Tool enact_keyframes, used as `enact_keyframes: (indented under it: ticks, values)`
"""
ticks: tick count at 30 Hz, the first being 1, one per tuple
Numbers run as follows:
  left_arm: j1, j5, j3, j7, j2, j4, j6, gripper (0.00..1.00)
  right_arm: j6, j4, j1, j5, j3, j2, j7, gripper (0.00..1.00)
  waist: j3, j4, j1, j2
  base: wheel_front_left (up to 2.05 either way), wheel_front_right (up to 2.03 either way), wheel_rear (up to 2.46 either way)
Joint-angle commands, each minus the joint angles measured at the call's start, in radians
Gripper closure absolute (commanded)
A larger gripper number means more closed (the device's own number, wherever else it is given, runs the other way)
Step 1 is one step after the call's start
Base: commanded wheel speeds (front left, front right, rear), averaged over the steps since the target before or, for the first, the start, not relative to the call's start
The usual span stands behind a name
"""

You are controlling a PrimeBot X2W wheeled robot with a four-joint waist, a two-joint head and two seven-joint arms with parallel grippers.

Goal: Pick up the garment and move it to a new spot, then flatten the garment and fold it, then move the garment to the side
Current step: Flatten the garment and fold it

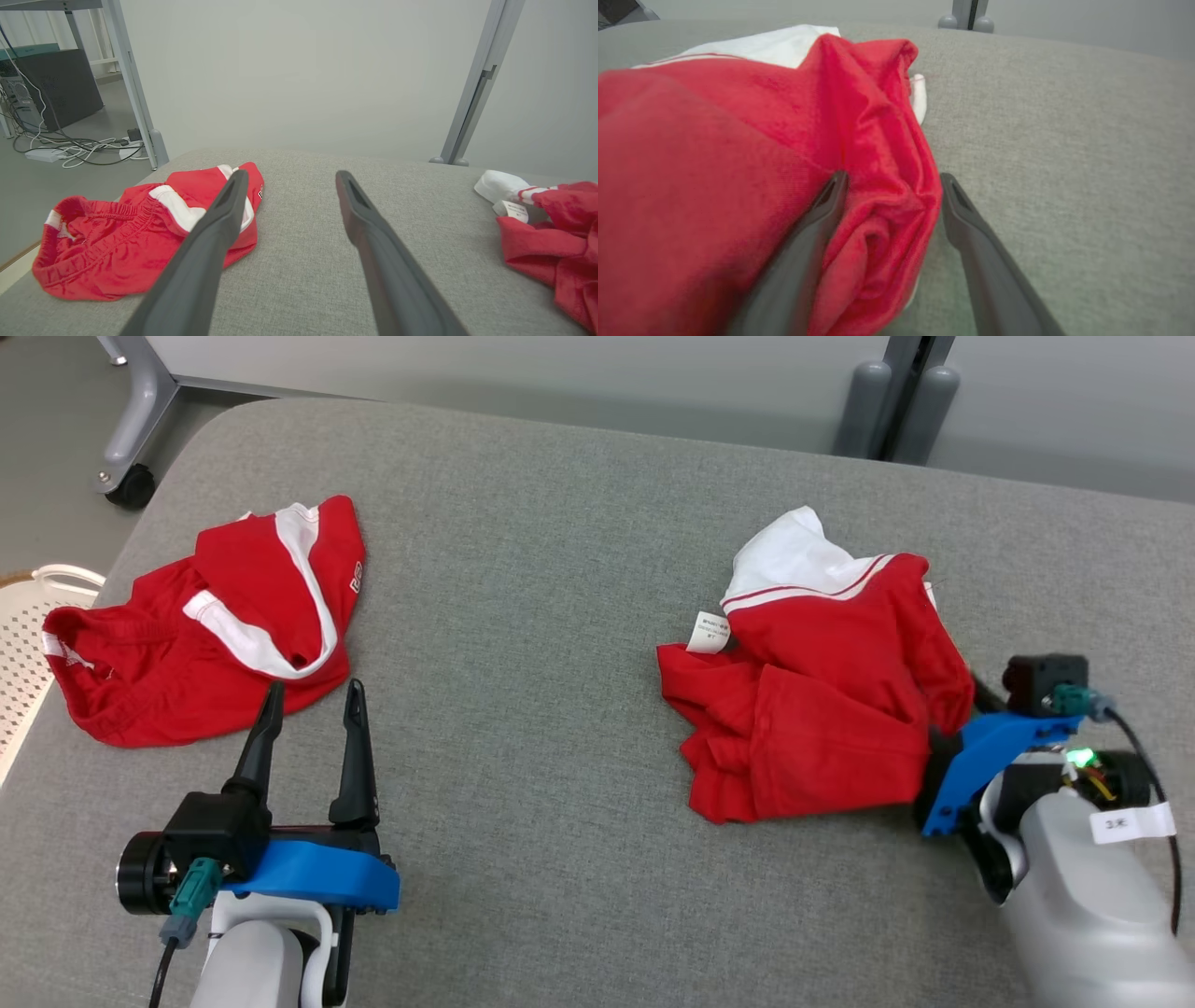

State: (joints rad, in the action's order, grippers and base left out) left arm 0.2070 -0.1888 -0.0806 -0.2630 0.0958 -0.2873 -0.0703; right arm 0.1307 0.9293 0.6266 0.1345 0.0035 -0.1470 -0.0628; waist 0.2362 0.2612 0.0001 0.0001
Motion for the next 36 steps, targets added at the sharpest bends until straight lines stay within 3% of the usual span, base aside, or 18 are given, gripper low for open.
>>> enact_keyframes:
  ticks: [1,2,3,4,11,15,25,30,36]
  values:
    - [0.008,0.006,0.001,-0.003,0.000,-0.002,-0.002,0.00,0.000,0.020,0.000,0.009,0.012,0.008,0.002,0.00,0.000,0.000,-0.0001,-0.0001,0.00,0.00,0.00]
    - [0.008,0.006,0.002,-0.003,-0.002,-0.004,-0.005,0.00,0.000,0.035,0.003,0.021,0.022,0.014,-0.002,0.00,0.000,0.000,-0.0001,-0.0001,0.00,0.00,0.00]
    - [0.009,0.008,0.002,-0.003,-0.003,-0.004,-0.007,0.00,0.000,0.052,0.007,0.038,0.031,0.023,-0.003,0.60,-0.001,-0.001,-0.0001,-0.0001,0.00,0.00,0.00]
    - [0.010,0.010,0.003,-0.003,-0.004,-0.004,-0.007,0.00,0.000,0.063,0.010,0.057,0.041,0.030,-0.007,1.00,-0.001,-0.002,-0.0001,-0.0001,0.00,0.00,0.00]
    - [-0.020,0.016,0.023,-0.003,-0.005,-0.008,-0.010,0.00,0.000,0.076,0.016,0.094,0.080,-0.004,-0.153,1.00,-0.043,-0.038,-0.0001,-0.0001,0.00,0.00,0.00]
    - [-0.039,0.021,0.032,-0.003,-0.002,-0.008,-0.014,0.00,0.000,0.054,-0.027,0.100,0.070,-0.059,-0.190,1.00,-0.081,-0.071,-0.0001,-0.0001,0.00,0.00,0.00]
    - [-0.078,0.022,0.045,-0.003,-0.006,0.000,-0.018,0.00,0.000,-0.088,-0.214,0.101,-0.103,-0.210,-0.204,1.00,-0.131,-0.127,-0.0001,-0.0001,0.00,0.00,0.00]
    - [-0.091,0.016,0.054,-0.003,-0.013,0.005,-0.019,0.00,0.000,-0.182,-0.286,0.081,-0.160,-0.206,-0.204,1.00,-0.132,-0.145,-0.0001,-0.0001,0.00,0.00,0.00]
    - [-0.093,0.015,0.055,-0.003,-0.020,0.006,-0.021,0.00,0.000,-0.370,-0.276,0.029,-0.137,-0.137,-0.183,1.00,-0.138,-0.148,-0.0001,-0.0001,0.00,0.00,0.00]
